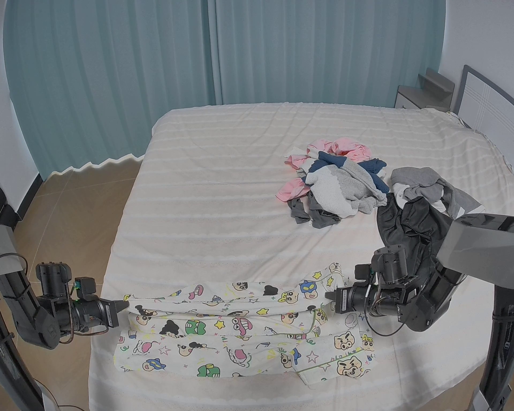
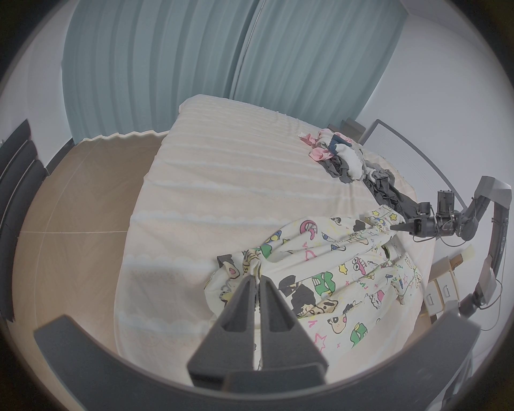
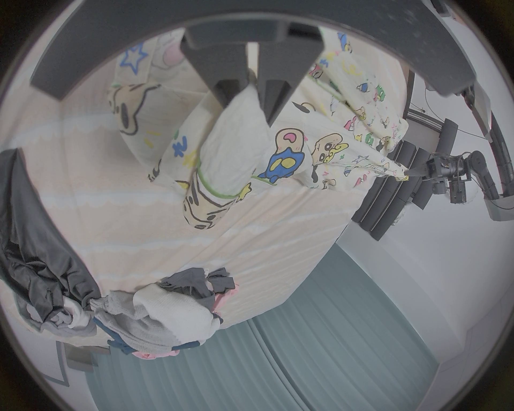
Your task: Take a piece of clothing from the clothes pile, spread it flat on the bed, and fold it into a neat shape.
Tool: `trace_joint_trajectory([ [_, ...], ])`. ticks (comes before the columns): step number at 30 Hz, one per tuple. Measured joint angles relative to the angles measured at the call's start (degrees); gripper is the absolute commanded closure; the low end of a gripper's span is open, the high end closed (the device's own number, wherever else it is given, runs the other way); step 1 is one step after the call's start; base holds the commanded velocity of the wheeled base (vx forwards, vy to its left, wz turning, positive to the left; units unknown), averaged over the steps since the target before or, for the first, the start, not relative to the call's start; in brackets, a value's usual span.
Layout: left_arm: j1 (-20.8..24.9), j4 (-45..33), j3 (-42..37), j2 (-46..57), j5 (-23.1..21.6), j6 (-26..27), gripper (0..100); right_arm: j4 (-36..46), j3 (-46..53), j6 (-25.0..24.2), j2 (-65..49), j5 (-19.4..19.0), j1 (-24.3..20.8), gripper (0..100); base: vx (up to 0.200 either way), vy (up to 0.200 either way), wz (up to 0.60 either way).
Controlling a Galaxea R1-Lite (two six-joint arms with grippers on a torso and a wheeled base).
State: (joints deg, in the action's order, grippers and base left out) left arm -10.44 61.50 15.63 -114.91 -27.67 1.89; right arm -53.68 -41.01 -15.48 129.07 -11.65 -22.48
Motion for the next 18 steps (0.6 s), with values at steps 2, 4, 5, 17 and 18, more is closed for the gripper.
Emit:
trace_joint_trajectory([
  [2, 0.0, 0.0, -0.1, 0.2, 0.0, 0.2, 100, 0.0, 1.9, 0.0, -1.8, -0.7, 0.1, 100, 0.000, 0.000, 0.00],
  [4, 0.0, 0.0, -0.3, 0.4, 0.0, 0.5, 100, 0.0, 3.8, 0.1, -3.5, -1.5, 0.1, 100, 0.000, 0.000, 0.00],
  [5, -0.1, 0.0, -0.4, 0.5, 0.0, 0.8, 100, 0.0, 4.9, 0.1, -4.3, -2.0, 0.0, 100, 0.000, 0.000, 0.00],
  [17, 0.0, 0.1, -2.6, 0.4, 0.1, 3.9, 100, -0.1, 16.7, 0.1, -8.9, -5.9, -2.5, 100, 0.000, 0.000, 0.00],
  [18, 0.0, 0.1, -2.7, 0.1, 0.1, 4.0, 100, -0.3, 17.1, 0.0, -8.6, -5.9, -2.7, 100, 0.000, 0.000, 0.00],
])
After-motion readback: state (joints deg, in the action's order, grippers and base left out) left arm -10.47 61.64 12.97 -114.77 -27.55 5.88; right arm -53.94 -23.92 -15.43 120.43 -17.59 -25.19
